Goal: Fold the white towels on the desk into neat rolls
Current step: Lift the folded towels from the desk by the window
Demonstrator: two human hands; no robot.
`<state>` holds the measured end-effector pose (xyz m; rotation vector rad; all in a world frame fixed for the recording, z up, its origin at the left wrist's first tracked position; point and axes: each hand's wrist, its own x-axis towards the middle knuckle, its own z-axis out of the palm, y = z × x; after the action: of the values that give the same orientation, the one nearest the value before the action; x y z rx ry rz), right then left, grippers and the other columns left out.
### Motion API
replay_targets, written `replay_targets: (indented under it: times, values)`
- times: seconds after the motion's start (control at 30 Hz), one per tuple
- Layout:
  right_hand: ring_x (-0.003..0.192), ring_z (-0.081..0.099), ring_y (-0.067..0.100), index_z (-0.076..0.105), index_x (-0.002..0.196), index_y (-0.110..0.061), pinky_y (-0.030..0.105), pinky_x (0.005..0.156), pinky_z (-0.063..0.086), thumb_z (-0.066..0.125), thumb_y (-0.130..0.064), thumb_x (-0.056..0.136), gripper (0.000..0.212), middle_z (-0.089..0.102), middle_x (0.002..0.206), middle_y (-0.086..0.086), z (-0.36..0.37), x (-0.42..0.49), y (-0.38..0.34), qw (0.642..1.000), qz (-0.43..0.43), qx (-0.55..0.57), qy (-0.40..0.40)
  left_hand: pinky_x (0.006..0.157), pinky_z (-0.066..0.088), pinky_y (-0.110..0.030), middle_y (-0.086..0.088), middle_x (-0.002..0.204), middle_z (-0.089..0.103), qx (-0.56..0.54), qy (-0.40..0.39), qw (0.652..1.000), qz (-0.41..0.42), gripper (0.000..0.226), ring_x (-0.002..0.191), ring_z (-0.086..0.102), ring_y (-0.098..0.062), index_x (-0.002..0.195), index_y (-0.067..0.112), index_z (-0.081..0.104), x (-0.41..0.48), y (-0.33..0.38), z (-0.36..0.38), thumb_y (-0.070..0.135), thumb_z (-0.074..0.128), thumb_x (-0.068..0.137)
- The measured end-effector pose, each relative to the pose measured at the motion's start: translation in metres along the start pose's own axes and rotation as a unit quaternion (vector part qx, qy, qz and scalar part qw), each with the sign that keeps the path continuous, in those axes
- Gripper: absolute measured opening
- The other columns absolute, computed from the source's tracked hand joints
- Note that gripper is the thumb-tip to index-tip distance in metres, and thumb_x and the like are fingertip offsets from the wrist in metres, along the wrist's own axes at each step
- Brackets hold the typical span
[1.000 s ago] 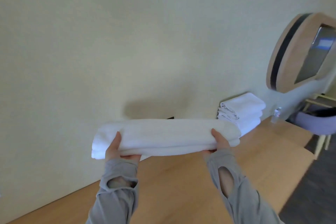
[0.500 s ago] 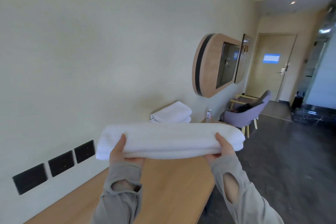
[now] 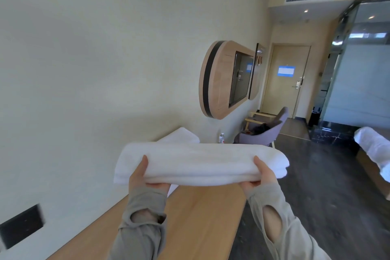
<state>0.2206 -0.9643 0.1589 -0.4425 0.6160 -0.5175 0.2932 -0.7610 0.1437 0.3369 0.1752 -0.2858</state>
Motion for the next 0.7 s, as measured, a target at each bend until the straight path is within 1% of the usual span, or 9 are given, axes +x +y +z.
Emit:
replay_targets:
  times: [0.07,0.1,0.17,0.3,0.37,0.47,0.57,0.63,0.7]
  values:
    - [0.082,0.053,0.031,0.042,0.128,-0.010,0.045,0.077,0.046,0.067,-0.022,0.082,0.054,0.051,0.116,0.013,0.016,0.023,0.000,1.000,-0.006,-0.004,0.007,0.073,0.050,-0.043,-0.011,0.109,0.067,0.002,-0.008,1.000,-0.003,0.025,0.098,0.063,-0.029,0.106,0.008,0.061,0.027,-0.001,0.009,0.024,0.061,0.087]
    - [0.078,0.053,0.030,0.043,0.127,-0.011,0.045,0.074,0.046,0.067,-0.022,0.082,0.052,0.051,0.109,0.012,0.023,0.035,-0.001,1.000,-0.011,-0.003,0.007,0.070,0.049,-0.043,-0.012,0.106,0.067,0.002,-0.010,1.000,-0.007,0.025,0.096,0.063,-0.029,0.104,0.007,0.061,0.040,-0.002,0.012,0.025,0.061,0.087]
    - [0.073,0.053,0.028,0.044,0.119,-0.014,0.044,0.068,0.047,0.068,-0.021,0.082,0.044,0.051,0.097,0.010,0.035,0.056,-0.003,1.000,-0.019,-0.001,0.001,0.071,0.049,-0.044,-0.013,0.102,0.067,0.006,-0.012,1.000,-0.012,0.026,0.096,0.063,-0.031,0.103,0.006,0.060,0.062,-0.003,0.020,0.025,0.062,0.086]
    - [0.070,0.052,0.025,0.044,0.108,-0.014,0.041,0.067,0.046,0.069,-0.021,0.081,0.037,0.051,0.086,0.006,0.053,0.094,-0.007,1.000,-0.022,-0.009,0.017,0.070,0.049,-0.043,-0.011,0.085,0.073,0.002,-0.006,1.000,-0.009,0.022,0.094,0.064,-0.030,0.100,0.008,0.061,0.099,-0.008,0.030,0.024,0.063,0.085]
    - [0.069,0.052,0.024,0.043,0.102,-0.014,0.039,0.068,0.045,0.069,-0.021,0.081,0.034,0.051,0.080,0.005,0.059,0.109,-0.008,1.000,-0.018,-0.012,0.017,0.070,0.049,-0.043,-0.011,0.081,0.073,0.001,-0.009,1.000,-0.012,0.021,0.093,0.063,-0.030,0.099,0.008,0.061,0.115,-0.012,0.033,0.025,0.062,0.086]
    - [0.070,0.054,0.024,0.047,0.089,-0.009,0.039,0.073,0.046,0.069,-0.020,0.081,0.026,0.053,0.078,0.007,0.065,0.133,-0.015,1.000,-0.010,-0.008,0.016,0.070,0.048,-0.044,-0.013,0.078,0.073,0.011,-0.010,1.000,-0.018,0.024,0.092,0.063,-0.031,0.099,0.007,0.060,0.136,-0.022,0.039,0.028,0.060,0.088]
    - [0.070,0.055,0.025,0.048,0.079,-0.011,0.040,0.063,0.047,0.070,-0.021,0.080,0.025,0.055,0.078,0.007,0.067,0.161,-0.029,1.000,0.003,-0.012,0.014,0.068,0.049,-0.044,-0.014,0.082,0.073,0.010,0.002,1.000,-0.011,0.025,0.092,0.064,-0.031,0.102,0.008,0.058,0.157,-0.042,0.046,0.028,0.061,0.087]
    - [0.071,0.056,0.026,0.049,0.087,-0.010,0.039,0.056,0.046,0.071,-0.021,0.079,0.025,0.055,0.080,0.006,0.068,0.182,-0.042,1.000,0.005,-0.010,0.008,0.068,0.049,-0.043,-0.014,0.085,0.072,0.004,0.002,1.000,-0.008,0.025,0.093,0.063,-0.030,0.103,0.008,0.058,0.170,-0.059,0.052,0.028,0.061,0.087]
    - [0.072,0.055,0.025,0.046,0.100,-0.012,0.039,0.063,0.047,0.071,-0.021,0.079,0.033,0.054,0.082,0.005,0.070,0.203,-0.056,1.000,0.007,-0.010,0.002,0.069,0.049,-0.042,-0.014,0.080,0.073,0.000,-0.010,1.000,-0.009,0.025,0.093,0.063,-0.029,0.099,0.008,0.059,0.184,-0.078,0.061,0.029,0.061,0.087]
